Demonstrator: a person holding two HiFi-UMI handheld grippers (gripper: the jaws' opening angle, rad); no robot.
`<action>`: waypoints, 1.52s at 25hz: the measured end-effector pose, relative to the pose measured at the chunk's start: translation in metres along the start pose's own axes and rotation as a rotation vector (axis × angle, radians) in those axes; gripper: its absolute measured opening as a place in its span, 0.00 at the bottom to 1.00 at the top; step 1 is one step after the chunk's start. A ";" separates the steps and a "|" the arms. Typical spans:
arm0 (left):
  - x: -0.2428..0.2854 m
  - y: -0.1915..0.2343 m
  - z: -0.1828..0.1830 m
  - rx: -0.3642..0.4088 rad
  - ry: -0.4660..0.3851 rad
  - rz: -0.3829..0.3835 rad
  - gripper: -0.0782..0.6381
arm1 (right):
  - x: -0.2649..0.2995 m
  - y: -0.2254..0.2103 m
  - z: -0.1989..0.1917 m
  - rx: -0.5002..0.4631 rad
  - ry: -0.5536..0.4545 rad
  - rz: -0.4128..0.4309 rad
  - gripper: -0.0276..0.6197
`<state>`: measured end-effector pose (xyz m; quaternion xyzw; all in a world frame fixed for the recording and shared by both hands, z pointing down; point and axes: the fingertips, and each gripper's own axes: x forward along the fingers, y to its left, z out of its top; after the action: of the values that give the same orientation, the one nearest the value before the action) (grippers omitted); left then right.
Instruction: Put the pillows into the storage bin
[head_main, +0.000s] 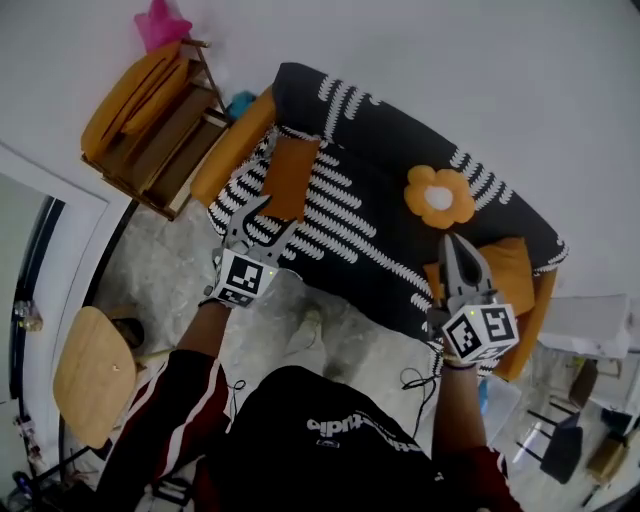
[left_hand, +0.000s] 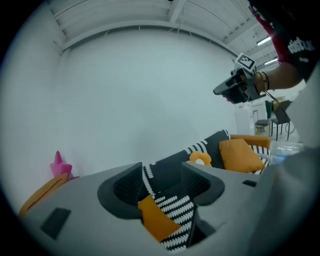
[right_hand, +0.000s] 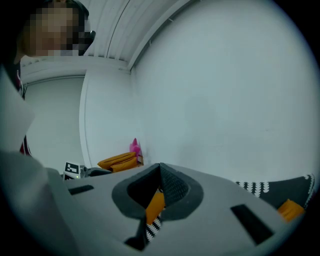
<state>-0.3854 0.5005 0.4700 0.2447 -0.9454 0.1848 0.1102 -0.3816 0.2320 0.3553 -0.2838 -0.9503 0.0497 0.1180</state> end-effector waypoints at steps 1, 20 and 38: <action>0.009 -0.002 -0.014 0.016 0.018 -0.009 0.43 | 0.006 -0.002 -0.008 0.011 0.010 -0.004 0.05; 0.152 -0.056 -0.302 0.192 0.314 -0.209 0.45 | 0.076 -0.032 -0.178 0.154 0.237 -0.051 0.05; 0.235 -0.080 -0.465 0.587 0.456 -0.235 0.51 | 0.107 -0.057 -0.262 0.240 0.234 -0.080 0.05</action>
<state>-0.4910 0.5240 0.9855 0.3252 -0.7691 0.4832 0.2633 -0.4322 0.2509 0.6383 -0.2334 -0.9278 0.1247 0.2629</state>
